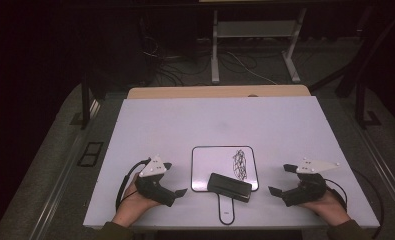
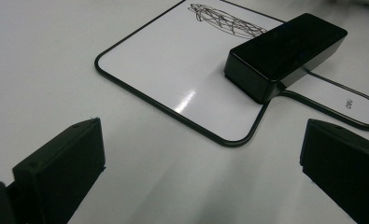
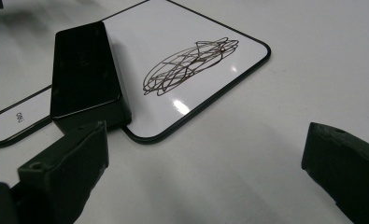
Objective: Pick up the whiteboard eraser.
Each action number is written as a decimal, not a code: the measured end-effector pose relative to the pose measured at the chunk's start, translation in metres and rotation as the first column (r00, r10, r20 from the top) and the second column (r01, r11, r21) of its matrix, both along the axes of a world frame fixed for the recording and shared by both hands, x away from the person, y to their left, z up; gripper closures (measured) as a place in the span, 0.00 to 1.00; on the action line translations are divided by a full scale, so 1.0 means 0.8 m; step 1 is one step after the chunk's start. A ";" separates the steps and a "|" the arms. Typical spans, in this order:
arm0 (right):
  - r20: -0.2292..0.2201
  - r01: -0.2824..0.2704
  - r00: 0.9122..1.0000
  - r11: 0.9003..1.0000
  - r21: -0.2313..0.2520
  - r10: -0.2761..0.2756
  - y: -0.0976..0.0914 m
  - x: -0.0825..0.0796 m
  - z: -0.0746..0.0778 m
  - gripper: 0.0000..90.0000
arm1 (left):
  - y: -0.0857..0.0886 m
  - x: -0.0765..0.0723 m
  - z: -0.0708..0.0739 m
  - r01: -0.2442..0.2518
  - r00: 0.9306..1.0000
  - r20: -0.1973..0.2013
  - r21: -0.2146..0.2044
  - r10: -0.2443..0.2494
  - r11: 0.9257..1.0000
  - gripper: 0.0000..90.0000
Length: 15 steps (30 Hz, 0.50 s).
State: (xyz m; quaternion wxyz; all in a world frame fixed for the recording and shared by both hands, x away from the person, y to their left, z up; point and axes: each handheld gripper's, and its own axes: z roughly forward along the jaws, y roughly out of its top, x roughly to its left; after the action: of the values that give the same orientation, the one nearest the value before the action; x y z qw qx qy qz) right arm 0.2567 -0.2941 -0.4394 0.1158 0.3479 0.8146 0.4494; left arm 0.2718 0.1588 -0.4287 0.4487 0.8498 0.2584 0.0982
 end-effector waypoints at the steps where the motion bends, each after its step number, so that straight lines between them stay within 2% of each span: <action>1: 0.000 0.002 1.000 1.000 0.003 -0.002 0.000 0.000 0.000 0.00 | 0.001 0.000 0.000 0.000 1.000 0.003 0.001 0.000 1.000 0.00; 8: -0.002 0.006 1.000 1.000 0.004 -0.006 -0.001 0.002 0.002 0.00 | 0.003 -0.002 0.001 -0.014 1.000 0.000 -0.010 0.014 1.000 0.00; 15: -0.005 -0.020 1.000 1.000 -0.010 0.020 0.003 0.004 0.012 0.00 | 0.003 -0.004 0.000 -0.005 1.000 0.001 -0.003 0.005 1.000 0.00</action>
State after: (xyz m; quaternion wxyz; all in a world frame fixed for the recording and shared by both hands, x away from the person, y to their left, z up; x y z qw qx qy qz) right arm 0.2601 -0.2916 -0.4300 0.1113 0.3401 0.8207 0.4455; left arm 0.2686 0.1615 -0.4284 0.4501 0.8484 0.2602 0.0994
